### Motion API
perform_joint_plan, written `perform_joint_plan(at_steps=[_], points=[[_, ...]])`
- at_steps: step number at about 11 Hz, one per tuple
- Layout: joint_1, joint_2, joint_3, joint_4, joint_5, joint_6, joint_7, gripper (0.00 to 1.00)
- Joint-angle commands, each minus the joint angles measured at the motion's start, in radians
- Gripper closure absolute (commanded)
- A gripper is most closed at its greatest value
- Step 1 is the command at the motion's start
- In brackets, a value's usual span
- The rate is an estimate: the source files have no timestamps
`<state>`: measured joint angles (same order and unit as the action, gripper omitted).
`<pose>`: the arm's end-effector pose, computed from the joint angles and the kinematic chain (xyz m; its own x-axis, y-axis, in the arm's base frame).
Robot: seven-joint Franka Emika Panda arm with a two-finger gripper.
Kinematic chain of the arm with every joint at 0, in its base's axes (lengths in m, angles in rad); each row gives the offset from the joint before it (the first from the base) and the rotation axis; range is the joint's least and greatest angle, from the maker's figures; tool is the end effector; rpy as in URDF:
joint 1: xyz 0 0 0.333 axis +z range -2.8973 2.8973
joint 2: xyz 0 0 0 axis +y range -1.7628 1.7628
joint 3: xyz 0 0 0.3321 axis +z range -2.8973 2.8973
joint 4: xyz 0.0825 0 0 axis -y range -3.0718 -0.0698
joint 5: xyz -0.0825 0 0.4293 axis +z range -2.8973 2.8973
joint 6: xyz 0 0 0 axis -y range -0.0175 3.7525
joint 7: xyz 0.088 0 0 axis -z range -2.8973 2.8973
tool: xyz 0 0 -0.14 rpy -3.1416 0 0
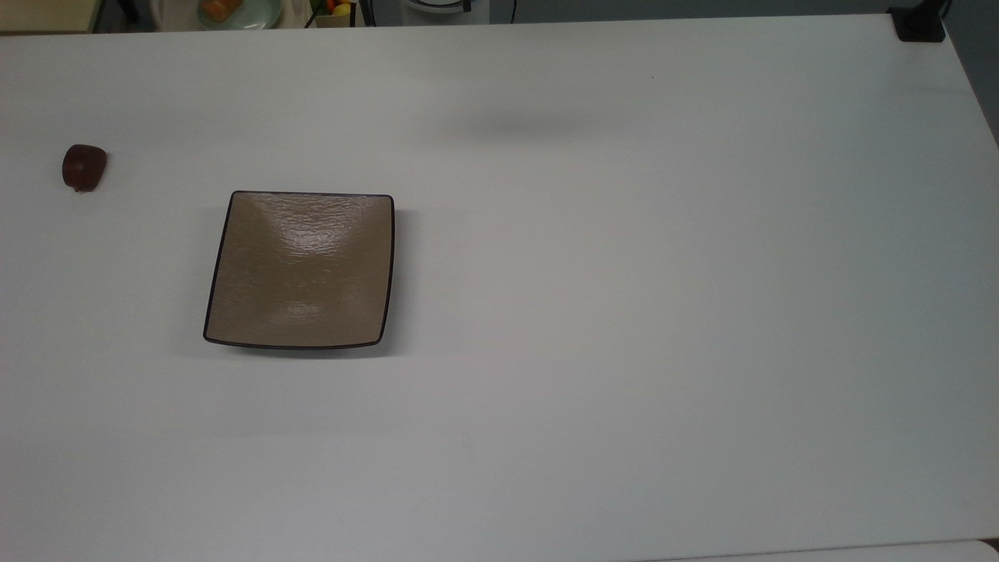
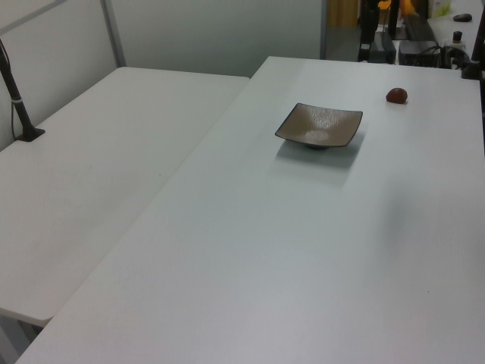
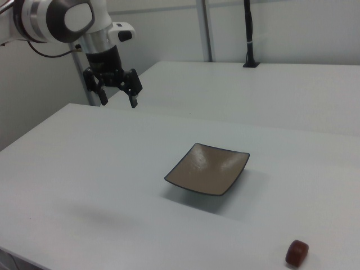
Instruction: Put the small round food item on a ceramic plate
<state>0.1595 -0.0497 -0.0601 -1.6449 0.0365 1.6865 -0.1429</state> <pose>0.5942 0.0632 0.6094 0.9673 0.2351 0.0957 0.2385 -0.9708 -0.0261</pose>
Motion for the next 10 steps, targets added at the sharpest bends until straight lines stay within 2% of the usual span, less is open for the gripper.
perform_joint_plan(at_steps=[1, 10], points=[[0.014, -0.018, -0.015, -0.029, 0.016, 0.019, 0.017, 0.00], [0.011, -0.019, -0.017, -0.030, 0.016, -0.007, 0.008, 0.00]])
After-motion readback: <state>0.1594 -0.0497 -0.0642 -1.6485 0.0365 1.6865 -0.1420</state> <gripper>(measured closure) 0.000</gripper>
